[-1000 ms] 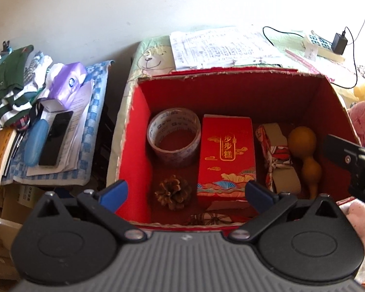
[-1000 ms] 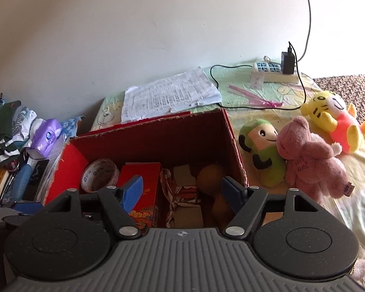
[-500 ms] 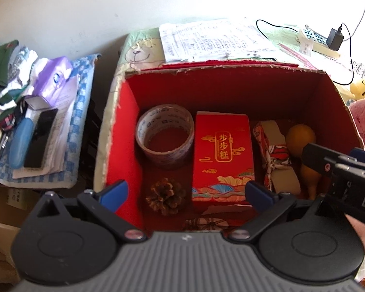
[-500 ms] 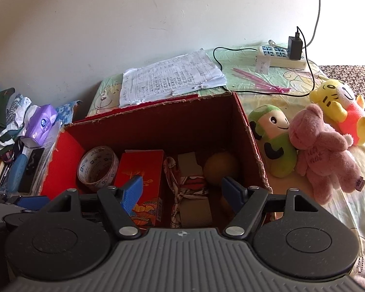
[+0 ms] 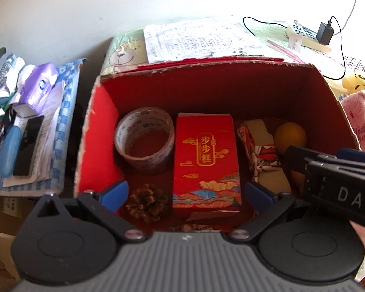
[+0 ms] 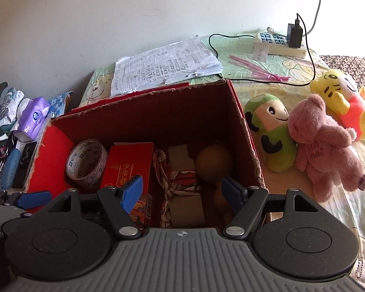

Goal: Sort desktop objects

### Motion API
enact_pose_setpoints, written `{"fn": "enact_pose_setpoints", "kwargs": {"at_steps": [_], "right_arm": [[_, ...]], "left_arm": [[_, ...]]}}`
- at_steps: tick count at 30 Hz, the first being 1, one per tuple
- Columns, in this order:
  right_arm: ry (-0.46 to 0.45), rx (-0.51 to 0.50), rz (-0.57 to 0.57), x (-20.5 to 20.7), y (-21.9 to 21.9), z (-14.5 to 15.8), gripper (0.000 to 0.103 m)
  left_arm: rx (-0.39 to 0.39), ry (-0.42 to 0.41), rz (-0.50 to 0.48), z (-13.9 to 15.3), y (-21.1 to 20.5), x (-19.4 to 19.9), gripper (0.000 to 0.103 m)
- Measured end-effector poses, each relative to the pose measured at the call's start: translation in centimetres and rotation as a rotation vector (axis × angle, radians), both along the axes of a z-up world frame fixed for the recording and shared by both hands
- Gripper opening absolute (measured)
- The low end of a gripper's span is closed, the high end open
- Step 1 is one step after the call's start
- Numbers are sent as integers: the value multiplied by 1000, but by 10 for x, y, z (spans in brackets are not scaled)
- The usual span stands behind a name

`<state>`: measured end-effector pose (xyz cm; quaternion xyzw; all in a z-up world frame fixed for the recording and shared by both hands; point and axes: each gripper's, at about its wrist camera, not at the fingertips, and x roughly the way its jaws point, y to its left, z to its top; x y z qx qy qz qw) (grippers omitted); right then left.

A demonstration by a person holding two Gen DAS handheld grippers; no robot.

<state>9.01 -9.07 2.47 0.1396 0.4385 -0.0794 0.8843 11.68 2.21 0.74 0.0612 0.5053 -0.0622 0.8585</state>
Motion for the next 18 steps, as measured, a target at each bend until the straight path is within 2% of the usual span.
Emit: {"fn": "enact_pose_setpoints", "kwargs": {"at_steps": [4, 13, 18], "right_arm": [[9, 7, -10, 0, -4, -3, 74], [19, 1, -28, 1, -10, -8, 74], [24, 4, -25, 2, -9, -10, 74]], "left_arm": [[-54, 2, -7, -4, -1, -1, 102], [-65, 30, 25, -19, 4, 6, 102], [-70, 18, 23, -20, 6, 6, 102]]}}
